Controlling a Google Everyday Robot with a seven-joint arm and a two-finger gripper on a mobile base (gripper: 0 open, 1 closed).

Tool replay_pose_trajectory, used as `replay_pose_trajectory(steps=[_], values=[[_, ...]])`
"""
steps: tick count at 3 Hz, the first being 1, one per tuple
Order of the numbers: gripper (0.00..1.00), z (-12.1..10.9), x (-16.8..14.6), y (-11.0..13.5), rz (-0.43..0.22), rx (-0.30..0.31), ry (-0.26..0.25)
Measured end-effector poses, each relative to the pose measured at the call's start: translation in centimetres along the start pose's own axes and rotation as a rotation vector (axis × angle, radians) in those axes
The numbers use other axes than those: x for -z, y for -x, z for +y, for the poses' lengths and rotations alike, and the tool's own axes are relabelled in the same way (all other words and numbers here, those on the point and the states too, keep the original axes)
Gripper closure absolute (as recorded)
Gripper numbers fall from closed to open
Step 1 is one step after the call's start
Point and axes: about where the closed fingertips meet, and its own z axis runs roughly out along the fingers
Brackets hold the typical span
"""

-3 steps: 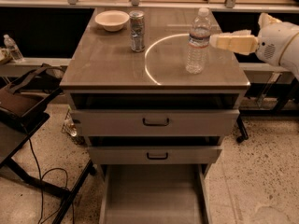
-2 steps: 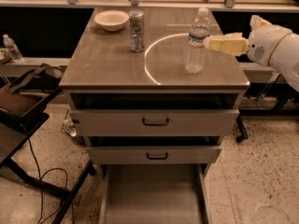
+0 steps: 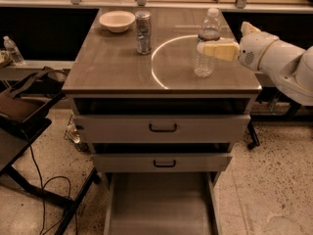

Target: Knock water bottle over

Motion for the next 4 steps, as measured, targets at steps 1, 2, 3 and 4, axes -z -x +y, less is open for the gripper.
replay_pose_trajectory(steps=[1, 2, 3, 4], values=[[0.16, 0.5, -1.5, 0.1, -0.037, -0.021, 0.011], [0.48, 1.2, -2.9, 0.2, -0.055, -0.033, 0.017], [0.71, 1.3, -2.9, 0.2, -0.055, -0.032, 0.02], [0.99, 1.6, -3.2, 0.3, -0.056, -0.032, 0.026]])
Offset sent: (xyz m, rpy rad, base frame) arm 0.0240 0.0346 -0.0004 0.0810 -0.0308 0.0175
